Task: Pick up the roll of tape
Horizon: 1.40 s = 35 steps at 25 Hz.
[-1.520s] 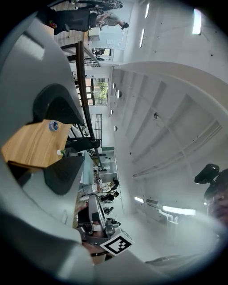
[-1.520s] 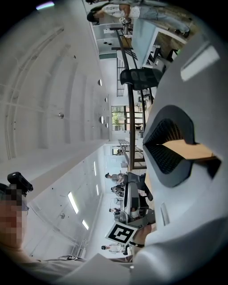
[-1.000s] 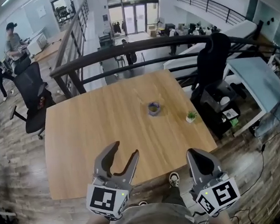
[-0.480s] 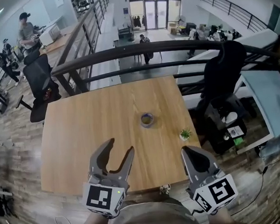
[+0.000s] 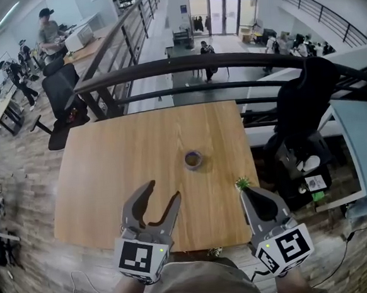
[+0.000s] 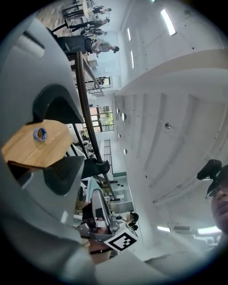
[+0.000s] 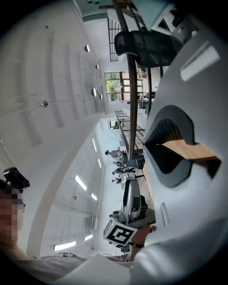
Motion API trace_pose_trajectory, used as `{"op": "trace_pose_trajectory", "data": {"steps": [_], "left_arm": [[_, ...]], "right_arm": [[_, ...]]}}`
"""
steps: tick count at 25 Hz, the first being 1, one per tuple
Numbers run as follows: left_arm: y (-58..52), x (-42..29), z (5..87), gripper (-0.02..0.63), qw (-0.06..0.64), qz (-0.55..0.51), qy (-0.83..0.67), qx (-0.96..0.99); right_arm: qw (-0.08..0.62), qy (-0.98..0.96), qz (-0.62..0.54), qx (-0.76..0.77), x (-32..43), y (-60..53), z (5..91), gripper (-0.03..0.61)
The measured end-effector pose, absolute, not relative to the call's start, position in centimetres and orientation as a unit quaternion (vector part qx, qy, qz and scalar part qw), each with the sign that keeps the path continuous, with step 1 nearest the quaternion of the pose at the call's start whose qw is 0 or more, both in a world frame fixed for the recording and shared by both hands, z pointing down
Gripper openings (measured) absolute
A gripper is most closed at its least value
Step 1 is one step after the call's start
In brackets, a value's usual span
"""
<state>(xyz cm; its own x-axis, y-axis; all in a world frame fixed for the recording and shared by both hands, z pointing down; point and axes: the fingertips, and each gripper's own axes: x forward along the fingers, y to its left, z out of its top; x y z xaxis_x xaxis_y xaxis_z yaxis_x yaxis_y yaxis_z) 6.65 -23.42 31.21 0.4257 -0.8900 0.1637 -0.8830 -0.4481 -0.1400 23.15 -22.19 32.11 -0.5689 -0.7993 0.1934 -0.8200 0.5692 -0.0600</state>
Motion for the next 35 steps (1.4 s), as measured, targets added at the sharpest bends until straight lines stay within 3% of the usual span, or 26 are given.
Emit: {"op": "trace_pose_trajectory", "data": {"steps": [5,18,35], "left_arm": [[-24.3,6.3,31.7,0.229,-0.017,-0.117,0.527,-0.842],[-31.8,5.1,33.4,0.227,0.008,-0.111,0.506,-0.855],[-45.1,4.7,49.8,0.225,-0.144,-0.174,0.487,-0.844]], "right_arm": [[0.075,-0.880,0.078,0.463,22.8,-23.5,32.7,0.011],[0.093,-0.868,0.099,0.477,21.1,-28.9,35.7,0.009],[0.152,-0.847,0.141,0.490,20.1,-38.8,45.6,0.011]]}}
